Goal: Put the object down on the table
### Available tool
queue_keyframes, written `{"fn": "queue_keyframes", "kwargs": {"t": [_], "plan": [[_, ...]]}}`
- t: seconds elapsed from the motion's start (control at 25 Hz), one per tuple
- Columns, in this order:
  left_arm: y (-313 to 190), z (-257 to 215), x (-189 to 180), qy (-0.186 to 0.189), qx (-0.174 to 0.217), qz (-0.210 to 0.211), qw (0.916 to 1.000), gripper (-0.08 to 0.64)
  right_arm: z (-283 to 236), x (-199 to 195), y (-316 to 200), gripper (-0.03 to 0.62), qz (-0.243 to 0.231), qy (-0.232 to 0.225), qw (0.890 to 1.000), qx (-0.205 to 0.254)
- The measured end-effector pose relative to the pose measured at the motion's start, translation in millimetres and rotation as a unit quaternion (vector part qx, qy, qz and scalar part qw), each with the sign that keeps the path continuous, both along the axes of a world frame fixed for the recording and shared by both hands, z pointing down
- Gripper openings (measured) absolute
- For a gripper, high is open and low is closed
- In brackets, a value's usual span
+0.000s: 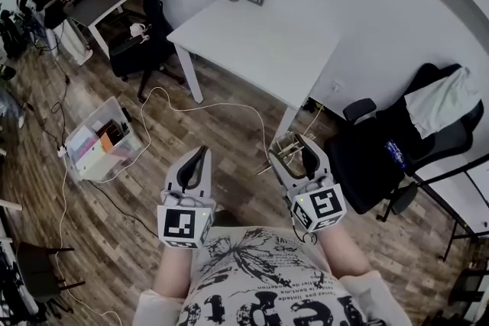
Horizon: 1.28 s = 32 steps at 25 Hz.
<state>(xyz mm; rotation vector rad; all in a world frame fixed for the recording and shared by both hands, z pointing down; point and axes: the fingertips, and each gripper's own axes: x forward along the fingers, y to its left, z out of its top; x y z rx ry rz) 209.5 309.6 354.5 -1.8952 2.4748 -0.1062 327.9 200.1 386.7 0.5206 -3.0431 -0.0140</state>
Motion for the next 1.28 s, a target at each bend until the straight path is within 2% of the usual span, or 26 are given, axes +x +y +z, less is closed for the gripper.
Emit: {"fn": "queue_keyframes", "kwargs": {"t": [0.2,0.48,0.84,1.12,1.28], "plan": [[-10.6,11.1,-13.2,-0.003,-0.010,0.004,0.9999,0.012,5.7,-10.4,-12.5,0.279,0.010,0.004,1.000,-0.011],[-41.0,23.3,-61.2,0.006,-0.021,0.017,0.9996,0.012,24.7,-52.4,-45.3,0.279,0.038,0.021,0.999,-0.026],[-118.0,28.2,-180.2,0.009,-0.035,0.075,0.9965,0.012,27.2,-151.9,-109.3,0.279,0.104,0.031,0.993,-0.048],[-183.3,21.4,-271.6,0.013,-0.059,0.129,0.9898,0.012,29.0,-231.7,-164.5,0.279,0.169,0.039,0.982,-0.069],[-211.6,20.2,-317.8,0.001,-0.048,0.146,0.9880,0.012,27.1,-275.3,-189.3,0.279,0.195,0.034,0.978,-0.072]]}}
